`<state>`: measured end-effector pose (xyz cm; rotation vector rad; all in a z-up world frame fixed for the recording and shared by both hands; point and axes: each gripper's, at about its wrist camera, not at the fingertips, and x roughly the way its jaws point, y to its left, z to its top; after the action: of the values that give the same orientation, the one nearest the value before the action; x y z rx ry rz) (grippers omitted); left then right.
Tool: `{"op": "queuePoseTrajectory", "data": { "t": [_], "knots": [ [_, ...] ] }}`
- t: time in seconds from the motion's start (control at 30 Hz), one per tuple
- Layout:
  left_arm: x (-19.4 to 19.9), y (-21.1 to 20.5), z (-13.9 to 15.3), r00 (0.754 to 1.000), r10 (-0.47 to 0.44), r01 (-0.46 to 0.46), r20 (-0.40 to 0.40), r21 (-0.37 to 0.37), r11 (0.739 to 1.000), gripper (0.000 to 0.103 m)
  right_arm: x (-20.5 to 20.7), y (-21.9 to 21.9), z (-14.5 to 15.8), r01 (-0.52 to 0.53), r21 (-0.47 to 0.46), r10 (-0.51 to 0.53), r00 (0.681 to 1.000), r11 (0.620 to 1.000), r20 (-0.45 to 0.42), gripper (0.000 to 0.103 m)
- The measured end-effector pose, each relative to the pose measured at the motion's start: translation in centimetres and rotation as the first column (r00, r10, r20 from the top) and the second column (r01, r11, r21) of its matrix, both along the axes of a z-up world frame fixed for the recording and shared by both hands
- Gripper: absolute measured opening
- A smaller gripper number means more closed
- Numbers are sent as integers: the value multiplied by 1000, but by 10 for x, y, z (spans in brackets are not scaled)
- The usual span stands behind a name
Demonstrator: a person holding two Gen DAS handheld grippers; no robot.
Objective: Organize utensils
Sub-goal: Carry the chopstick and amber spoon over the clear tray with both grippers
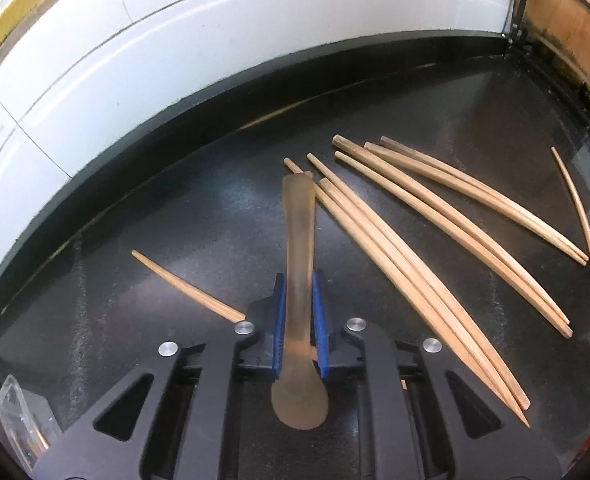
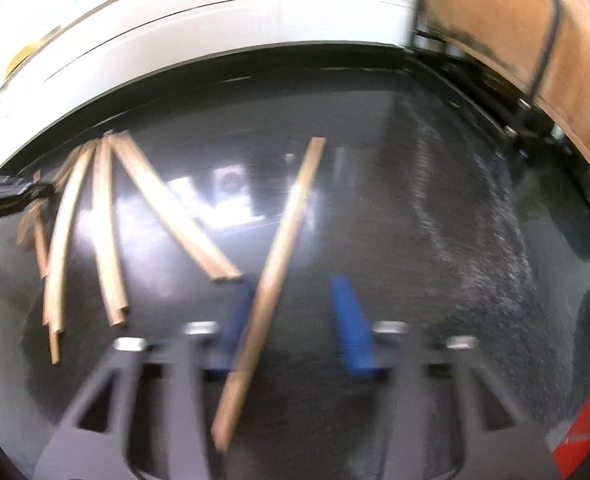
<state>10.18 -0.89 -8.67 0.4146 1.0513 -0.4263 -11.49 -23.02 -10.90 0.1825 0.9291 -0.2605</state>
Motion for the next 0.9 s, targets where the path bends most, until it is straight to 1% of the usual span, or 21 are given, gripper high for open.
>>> {"op": "queuePoseTrajectory", "data": {
  "t": [0.07, 0.1, 0.13, 0.2, 0.23, 0.27, 0.37, 0.53, 0.63, 0.73, 0.83, 0.9],
  "knots": [
    [1, 0, 1, 1000, 15, -15, -3, -4, 1000, 11, 4, 4, 1, 2, 12, -1, 1000, 1000, -7, 10],
    [2, 1, 1, 1000, 25, -25, -11, -12, 1000, 11, 5, -1, 1, 12, 56, -12, 1000, 998, -1, 7],
    [4, 2, 2, 999, 36, -37, -26, -29, 999, 11, 6, -7, 1, 29, 106, -29, 1000, 994, -4, 7],
    [6, 11, 7, 994, 76, -84, -78, -103, 991, 11, 6, -17, 4, 68, 177, -66, 998, 982, -17, 7],
    [4, 15, 11, 993, 85, -94, -77, -122, 988, 11, 4, -20, 8, 80, 196, -79, 997, 977, -10, 7],
    [2, 18, 15, 993, 90, -100, -73, -134, 986, 11, 2, -22, 12, 84, 204, -85, 996, 975, -3, 7],
    [-5, 35, 32, 990, 115, -130, -84, -204, 970, 11, -2, -21, 26, 90, 213, -96, 995, 973, 16, 7],
    [-22, 60, 60, 989, 135, -144, -56, -254, 956, 11, -3, -10, 53, 59, 209, -74, 995, 976, 65, 7],
    [-34, 79, 75, 985, 164, -171, -50, -281, 944, 11, 8, 15, 68, -5, 209, -16, 995, 978, 96, 7],
    [-42, 103, 88, 980, 194, -196, -36, -296, 935, 11, 19, 47, 76, -75, 232, 49, 992, 970, 115, 7],
    [-54, 139, 102, 970, 243, -237, -17, -307, 922, 11, 33, 90, 80, -153, 284, 121, 985, 947, 127, 7],
    [-62, 169, 111, 958, 286, -272, 0, -311, 911, 11, 40, 118, 84, -202, 305, 169, 977, 931, 131, 7]
  ]
}}
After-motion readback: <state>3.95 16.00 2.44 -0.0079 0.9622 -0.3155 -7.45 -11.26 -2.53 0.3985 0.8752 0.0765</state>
